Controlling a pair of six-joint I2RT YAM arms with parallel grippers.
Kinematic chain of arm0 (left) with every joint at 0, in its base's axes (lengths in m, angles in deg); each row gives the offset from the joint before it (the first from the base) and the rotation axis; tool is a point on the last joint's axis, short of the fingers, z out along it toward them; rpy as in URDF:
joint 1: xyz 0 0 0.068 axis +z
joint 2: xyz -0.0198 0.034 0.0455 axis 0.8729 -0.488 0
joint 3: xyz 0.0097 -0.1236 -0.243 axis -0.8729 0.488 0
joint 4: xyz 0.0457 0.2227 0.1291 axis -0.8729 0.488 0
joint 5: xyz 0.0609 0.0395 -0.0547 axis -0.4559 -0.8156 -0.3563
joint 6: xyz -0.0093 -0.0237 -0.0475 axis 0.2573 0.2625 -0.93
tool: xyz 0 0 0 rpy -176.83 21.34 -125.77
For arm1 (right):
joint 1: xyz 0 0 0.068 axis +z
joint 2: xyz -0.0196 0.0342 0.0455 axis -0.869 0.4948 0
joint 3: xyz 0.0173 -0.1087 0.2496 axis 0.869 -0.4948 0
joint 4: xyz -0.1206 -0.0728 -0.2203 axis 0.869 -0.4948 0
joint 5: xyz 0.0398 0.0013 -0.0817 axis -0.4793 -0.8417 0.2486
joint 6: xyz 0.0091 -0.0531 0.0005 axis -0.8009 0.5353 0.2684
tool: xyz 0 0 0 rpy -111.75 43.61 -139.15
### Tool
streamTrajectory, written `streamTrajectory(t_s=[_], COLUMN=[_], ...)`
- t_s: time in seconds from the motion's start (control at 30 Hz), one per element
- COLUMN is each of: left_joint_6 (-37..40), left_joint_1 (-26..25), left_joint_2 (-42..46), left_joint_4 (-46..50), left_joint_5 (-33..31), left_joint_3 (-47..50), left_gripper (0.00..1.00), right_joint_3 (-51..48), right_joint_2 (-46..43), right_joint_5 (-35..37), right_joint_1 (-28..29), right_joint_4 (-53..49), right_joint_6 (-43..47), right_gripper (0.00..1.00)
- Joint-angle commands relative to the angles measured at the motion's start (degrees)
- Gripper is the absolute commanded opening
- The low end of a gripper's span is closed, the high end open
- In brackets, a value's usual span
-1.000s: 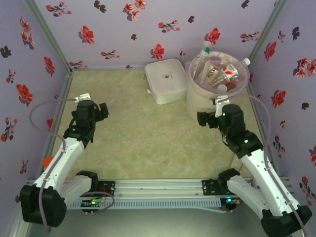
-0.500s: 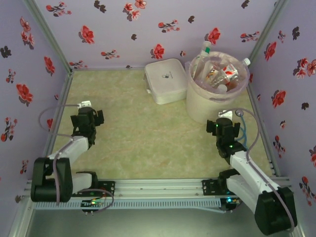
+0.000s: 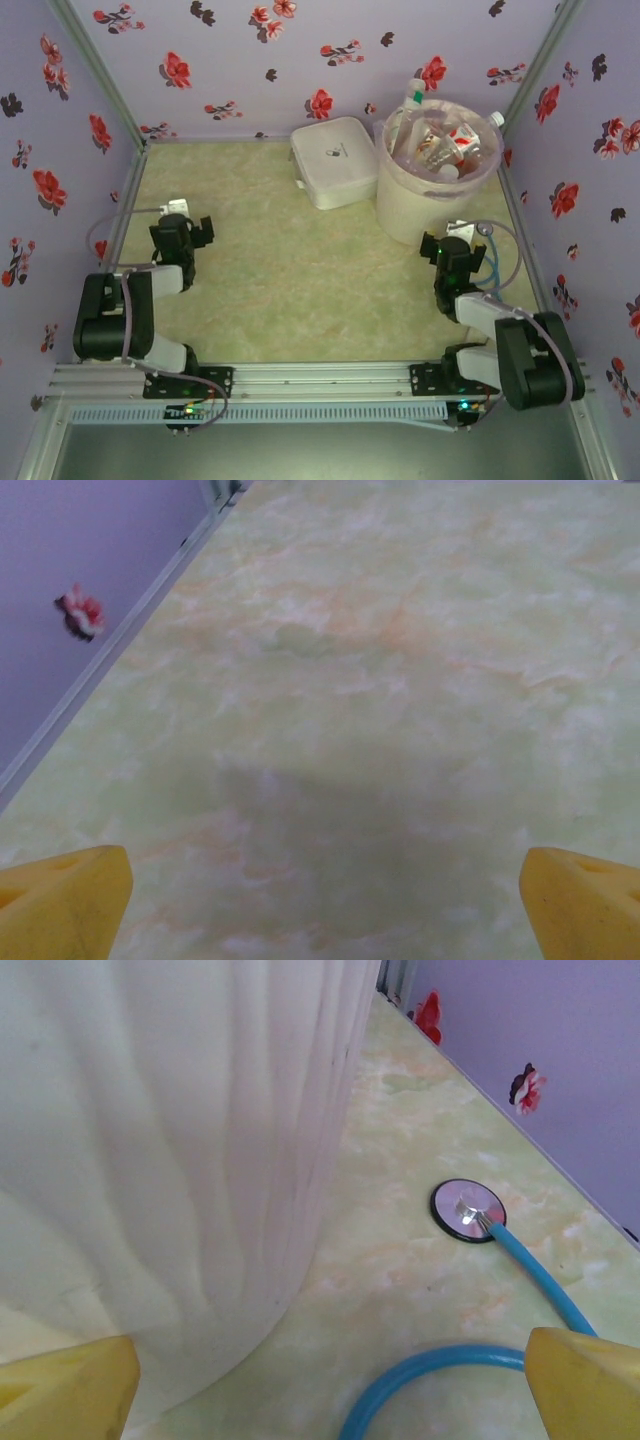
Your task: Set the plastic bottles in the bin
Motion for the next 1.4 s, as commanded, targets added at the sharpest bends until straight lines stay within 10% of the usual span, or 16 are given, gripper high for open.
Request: streamTrajectory(t_s=[0.0,0.33,1.37], left_joint_6=[-0.44,0.46,0.72], left_joint_1=[0.51,0.51,0.51], left_joint_2=[-1.03,-3.15,-3.25], left_joint_4=[-8.69,-14.27,-14.80], left_joint_5=[2.55,4.57,4.48], left_joint_3=[2.28,4.56,4.75], left_gripper=[1.00,1.00,1.00], right_joint_3=[2.08,1.62,5.34], right_joint_2=[4.07,20.74,19.06], right_joint_5=[-0.36,-2.18,-0.66], right_joint_1=[-0.63,-3.23,-3.49], right_joint_4=[10.28,30.06,20.09], right_joint_6=[1.75,2.82,1.50], right_gripper=[0.99,1.00,0.99])
